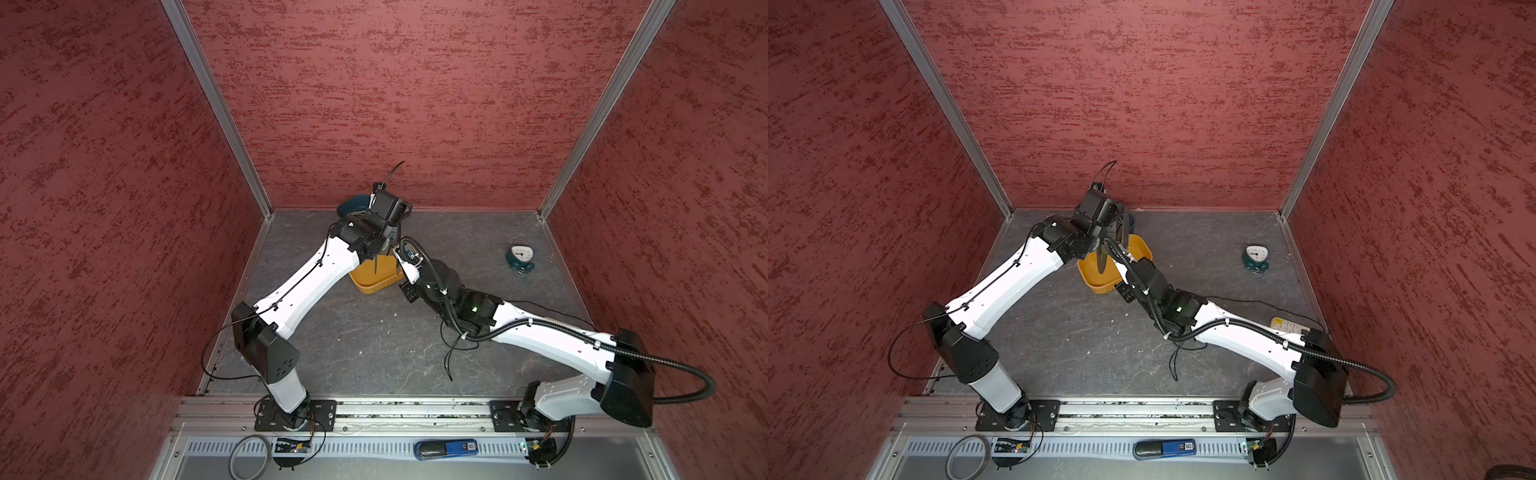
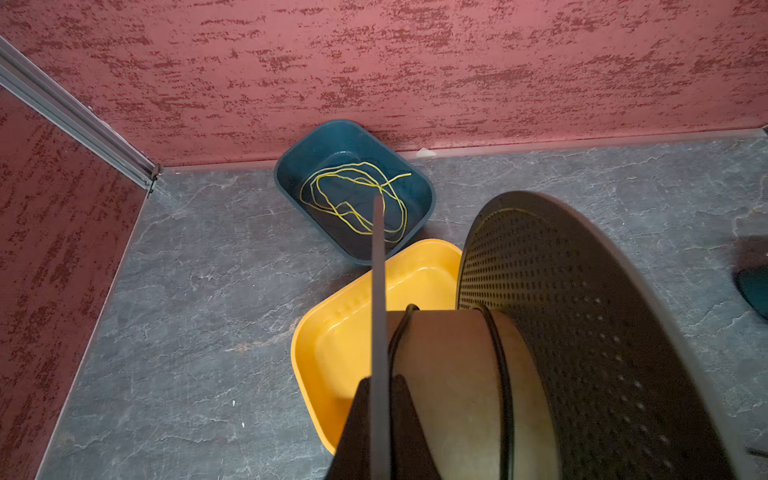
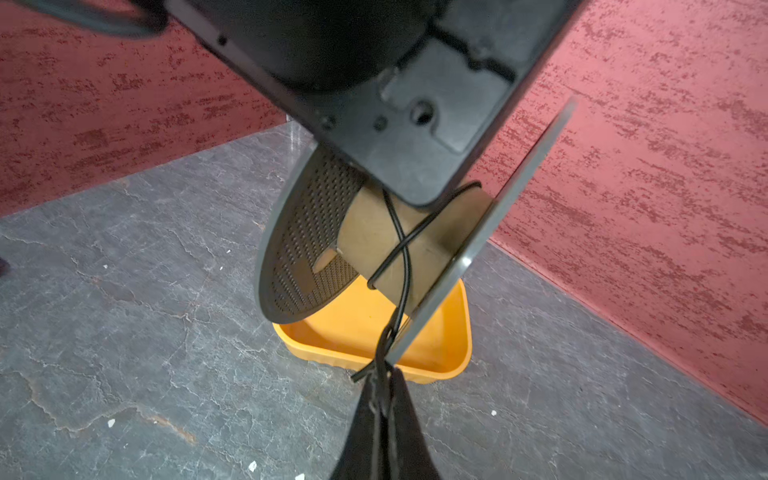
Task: Wrap the cables
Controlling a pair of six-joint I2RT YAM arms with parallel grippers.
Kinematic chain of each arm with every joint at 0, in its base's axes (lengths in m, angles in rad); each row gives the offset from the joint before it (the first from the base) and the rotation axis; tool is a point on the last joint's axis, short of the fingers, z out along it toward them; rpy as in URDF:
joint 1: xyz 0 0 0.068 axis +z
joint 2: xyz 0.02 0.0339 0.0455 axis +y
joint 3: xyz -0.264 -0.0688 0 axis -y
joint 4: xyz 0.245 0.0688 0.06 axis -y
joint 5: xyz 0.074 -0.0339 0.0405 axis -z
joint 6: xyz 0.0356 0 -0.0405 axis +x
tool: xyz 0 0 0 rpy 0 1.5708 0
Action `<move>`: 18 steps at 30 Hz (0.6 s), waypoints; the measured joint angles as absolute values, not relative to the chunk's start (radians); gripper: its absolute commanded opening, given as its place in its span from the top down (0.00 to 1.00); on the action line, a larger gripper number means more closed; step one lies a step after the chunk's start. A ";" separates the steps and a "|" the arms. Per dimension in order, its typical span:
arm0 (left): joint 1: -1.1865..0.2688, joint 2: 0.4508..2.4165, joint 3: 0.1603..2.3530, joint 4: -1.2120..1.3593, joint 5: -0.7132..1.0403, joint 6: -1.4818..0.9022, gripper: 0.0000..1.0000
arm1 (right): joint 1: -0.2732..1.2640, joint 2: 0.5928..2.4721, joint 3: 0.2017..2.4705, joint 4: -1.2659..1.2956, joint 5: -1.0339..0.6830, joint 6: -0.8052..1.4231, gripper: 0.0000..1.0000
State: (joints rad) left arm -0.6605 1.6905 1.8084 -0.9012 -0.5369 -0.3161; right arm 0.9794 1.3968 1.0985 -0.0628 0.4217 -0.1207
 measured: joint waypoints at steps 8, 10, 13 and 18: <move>-0.647 1.697 1.828 -0.933 -0.454 -0.317 1.00 | 0.972 1.369 0.992 0.044 0.429 -0.175 0.93; -0.643 1.697 1.839 -0.950 -0.427 -0.317 1.00 | 0.968 1.362 0.940 0.117 0.429 -0.190 0.94; -0.640 1.700 1.856 -0.965 -0.403 -0.317 1.00 | 0.968 1.360 0.873 0.221 0.427 -0.204 0.95; -0.640 1.700 1.861 -0.977 -0.383 -0.317 1.00 | 0.964 1.360 0.795 0.360 0.419 -0.218 0.90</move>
